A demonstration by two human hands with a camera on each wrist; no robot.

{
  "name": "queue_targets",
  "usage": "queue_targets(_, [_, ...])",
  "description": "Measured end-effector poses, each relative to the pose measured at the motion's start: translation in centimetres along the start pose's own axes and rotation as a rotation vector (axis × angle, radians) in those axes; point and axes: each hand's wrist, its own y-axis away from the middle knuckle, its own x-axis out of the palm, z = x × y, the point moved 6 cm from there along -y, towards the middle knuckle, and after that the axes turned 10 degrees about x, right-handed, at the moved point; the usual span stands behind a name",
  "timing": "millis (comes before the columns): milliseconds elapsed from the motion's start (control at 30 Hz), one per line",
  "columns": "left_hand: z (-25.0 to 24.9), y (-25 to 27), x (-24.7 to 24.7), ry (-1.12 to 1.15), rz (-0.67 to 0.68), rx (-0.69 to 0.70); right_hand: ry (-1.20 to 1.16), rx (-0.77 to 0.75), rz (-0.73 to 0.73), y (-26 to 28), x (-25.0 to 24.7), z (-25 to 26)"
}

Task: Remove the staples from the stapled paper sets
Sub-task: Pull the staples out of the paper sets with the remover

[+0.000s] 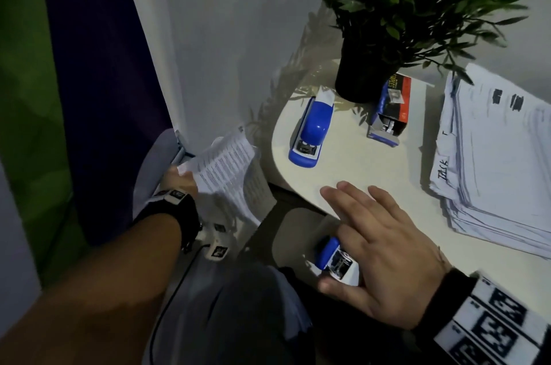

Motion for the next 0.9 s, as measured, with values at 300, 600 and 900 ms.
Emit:
queue_targets(300, [-2.4, 0.8, -5.2, 0.023, -0.279, 0.208, -0.004, -0.014, -0.012, 0.0, -0.2, 0.1])
queue_targets(600, [-5.1, 0.4, -5.2, 0.23, -0.375, 0.183, -0.013, -0.009, -0.006, 0.1, -0.2, 0.1])
queue_targets(900, [-1.1, 3.1, -2.3, 0.162, -0.282, -0.081, -0.026, -0.01, -0.003, 0.0, -0.1, 0.1])
